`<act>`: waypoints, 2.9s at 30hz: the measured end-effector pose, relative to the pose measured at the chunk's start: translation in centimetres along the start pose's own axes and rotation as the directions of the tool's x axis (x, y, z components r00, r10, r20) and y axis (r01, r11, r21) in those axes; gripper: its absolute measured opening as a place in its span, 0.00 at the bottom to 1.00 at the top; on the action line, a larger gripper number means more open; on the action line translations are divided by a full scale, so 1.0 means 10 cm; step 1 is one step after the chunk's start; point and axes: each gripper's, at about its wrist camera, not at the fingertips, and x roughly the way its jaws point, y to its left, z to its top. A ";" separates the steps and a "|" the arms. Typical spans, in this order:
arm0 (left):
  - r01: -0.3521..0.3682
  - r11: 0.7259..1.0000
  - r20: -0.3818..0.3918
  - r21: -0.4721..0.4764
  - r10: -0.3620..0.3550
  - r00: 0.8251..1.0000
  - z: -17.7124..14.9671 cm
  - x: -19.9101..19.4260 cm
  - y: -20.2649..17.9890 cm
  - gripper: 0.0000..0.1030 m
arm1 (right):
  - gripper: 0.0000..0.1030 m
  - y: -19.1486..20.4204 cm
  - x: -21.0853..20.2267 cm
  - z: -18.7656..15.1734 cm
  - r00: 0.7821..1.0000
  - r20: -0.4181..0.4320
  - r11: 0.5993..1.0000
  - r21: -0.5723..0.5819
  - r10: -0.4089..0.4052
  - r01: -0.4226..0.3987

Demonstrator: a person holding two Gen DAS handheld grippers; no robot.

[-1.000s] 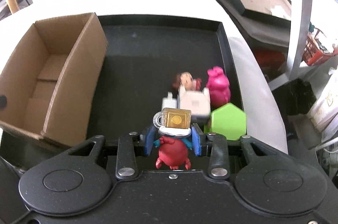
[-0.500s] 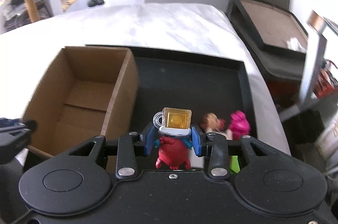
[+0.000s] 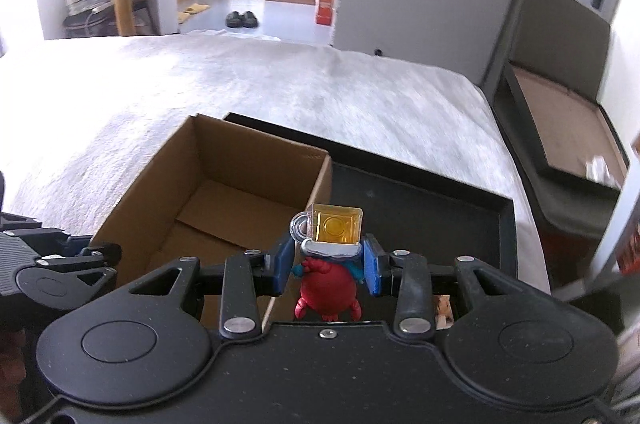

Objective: Organize rigid objects
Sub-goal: 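Carry the red figure into the cardboard box and open the right gripper, then grasp the green hexagonal container with the right gripper and lift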

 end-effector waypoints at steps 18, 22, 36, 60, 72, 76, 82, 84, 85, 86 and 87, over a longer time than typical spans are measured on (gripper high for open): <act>0.053 0.997 -0.015 -0.051 -0.053 0.998 0.01 0.02 0.13 0.09 | 0.37 0.41 0.03 0.30 0.990 0.087 0.988 -0.121 0.107 -0.096; 0.058 0.997 -0.014 -0.052 -0.059 0.998 0.02 0.03 0.13 0.09 | 0.49 0.41 0.04 0.33 0.993 0.085 0.992 -0.109 0.078 -0.069; 0.037 0.999 -0.006 -0.030 -0.037 0.999 0.00 0.01 0.06 0.09 | 0.53 0.02 0.04 0.04 1.000 -0.007 0.999 0.042 0.019 -0.019; -0.010 1.000 0.002 0.011 0.010 1.000 -0.01 0.00 -0.05 0.10 | 0.70 -0.47 0.03 -0.56 0.981 -0.129 0.963 0.207 -0.147 0.172; -0.037 0.999 0.002 0.025 0.037 0.999 -0.02 -0.02 -0.10 0.10 | 0.71 -0.67 0.20 -0.91 0.942 -0.200 0.922 0.228 -0.270 0.313; -0.047 0.998 0.003 0.033 0.047 0.999 -0.02 -0.02 -0.12 0.10 | 0.70 -0.82 0.26 -0.98 0.926 -0.216 0.903 0.240 -0.309 0.357; -0.056 0.998 0.000 0.035 0.056 0.998 -0.02 -0.03 -0.14 0.10 | 0.70 -0.96 0.36 -1.09 0.914 -0.241 0.889 0.251 -0.325 0.382; -0.059 0.998 -0.001 0.036 0.059 0.998 -0.02 -0.03 -0.14 0.10 | 0.70 -0.98 0.39 -1.10 0.912 -0.248 0.889 0.247 -0.326 0.385; -0.059 0.998 -0.001 0.036 0.059 0.998 -0.03 -0.03 -0.14 0.10 | 0.70 -1.00 0.41 -1.11 0.911 -0.252 0.889 0.245 -0.327 0.387; -0.059 0.998 -0.002 0.034 0.060 0.998 -0.03 -0.03 -0.14 0.10 | 0.70 -1.02 0.43 -1.11 0.910 -0.254 0.888 0.246 -0.327 0.388; -0.059 0.998 -0.002 0.033 0.059 0.998 -0.03 -0.02 -0.14 0.10 | 0.70 -1.04 0.43 -1.12 0.909 -0.255 0.887 0.246 -0.328 0.389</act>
